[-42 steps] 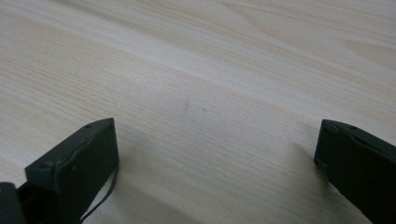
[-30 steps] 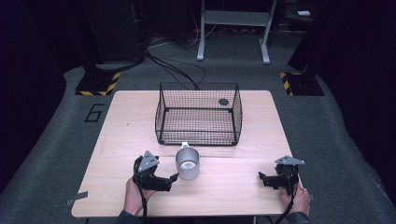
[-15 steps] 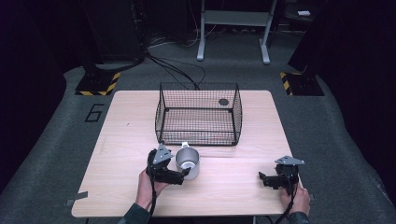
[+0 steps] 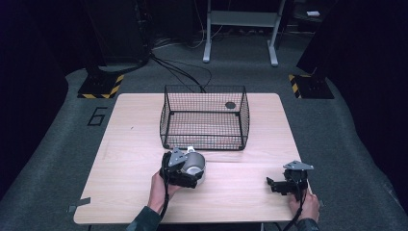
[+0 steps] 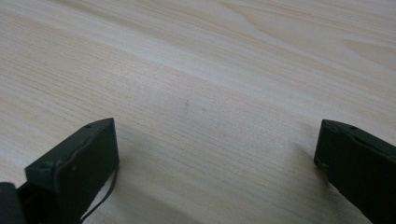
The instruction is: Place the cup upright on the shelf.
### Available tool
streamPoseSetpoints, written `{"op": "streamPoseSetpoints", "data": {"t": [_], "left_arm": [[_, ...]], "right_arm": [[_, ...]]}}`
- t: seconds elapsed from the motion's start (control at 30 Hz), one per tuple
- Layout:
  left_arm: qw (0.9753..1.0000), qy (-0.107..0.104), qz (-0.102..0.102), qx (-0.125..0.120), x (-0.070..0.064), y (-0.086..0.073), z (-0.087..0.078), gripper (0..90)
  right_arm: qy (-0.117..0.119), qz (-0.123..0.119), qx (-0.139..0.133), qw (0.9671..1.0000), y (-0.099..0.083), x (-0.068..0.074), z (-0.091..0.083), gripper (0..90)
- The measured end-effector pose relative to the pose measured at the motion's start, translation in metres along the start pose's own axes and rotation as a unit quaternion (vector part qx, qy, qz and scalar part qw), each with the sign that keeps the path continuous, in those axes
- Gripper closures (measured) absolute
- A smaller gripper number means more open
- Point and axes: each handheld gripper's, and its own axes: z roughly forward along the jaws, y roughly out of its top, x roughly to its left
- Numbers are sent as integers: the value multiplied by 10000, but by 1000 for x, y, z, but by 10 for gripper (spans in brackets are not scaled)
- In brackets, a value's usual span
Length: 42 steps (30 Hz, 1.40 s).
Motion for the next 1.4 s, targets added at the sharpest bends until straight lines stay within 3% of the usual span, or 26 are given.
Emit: {"op": "streamPoseSetpoints", "data": {"t": [0.57,1.4], "left_arm": [[9996,245,88,-53,-5,-2,5,58],[9996,153,102,-203,-2,0,-7,64]], "right_arm": [[-2,-2,3,10000,0,0,0,0],[-5,-1,1,10000,0,0,0,0]]}}
